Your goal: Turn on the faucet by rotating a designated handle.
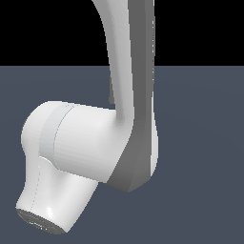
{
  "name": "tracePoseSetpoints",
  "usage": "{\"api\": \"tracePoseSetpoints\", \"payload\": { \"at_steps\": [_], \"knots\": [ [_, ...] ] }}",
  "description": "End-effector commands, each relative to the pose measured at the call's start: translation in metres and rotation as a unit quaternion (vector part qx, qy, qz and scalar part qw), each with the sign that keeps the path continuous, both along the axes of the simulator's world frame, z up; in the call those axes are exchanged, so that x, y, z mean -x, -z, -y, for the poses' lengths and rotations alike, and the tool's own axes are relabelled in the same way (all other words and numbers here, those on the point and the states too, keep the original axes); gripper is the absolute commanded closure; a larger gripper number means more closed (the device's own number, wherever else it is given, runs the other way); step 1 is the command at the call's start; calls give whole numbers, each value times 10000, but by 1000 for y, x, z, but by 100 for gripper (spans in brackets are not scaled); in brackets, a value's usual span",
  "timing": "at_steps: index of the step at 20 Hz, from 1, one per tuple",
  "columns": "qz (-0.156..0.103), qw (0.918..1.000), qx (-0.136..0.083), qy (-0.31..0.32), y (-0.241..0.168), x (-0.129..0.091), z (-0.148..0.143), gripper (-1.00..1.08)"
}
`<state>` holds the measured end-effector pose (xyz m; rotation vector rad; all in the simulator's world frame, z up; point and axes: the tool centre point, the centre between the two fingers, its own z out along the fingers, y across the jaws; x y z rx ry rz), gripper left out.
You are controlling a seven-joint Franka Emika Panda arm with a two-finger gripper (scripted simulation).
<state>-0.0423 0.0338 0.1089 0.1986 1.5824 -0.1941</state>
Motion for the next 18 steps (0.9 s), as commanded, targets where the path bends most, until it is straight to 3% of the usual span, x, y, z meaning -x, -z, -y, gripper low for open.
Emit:
{"api": "tracePoseSetpoints", "payload": {
  "at_steps": [1, 10, 11, 18],
  "knots": [
    [75, 10000, 13, 24, -15, 1, 5, 108],
    [102, 9999, 13, 11, -42, 3, 12, 108],
    [-94, 9999, 1, 51, -21, 4, 16, 108],
    [6, 10000, 6, 31, -39, 9, 35, 108]
  ]
}}
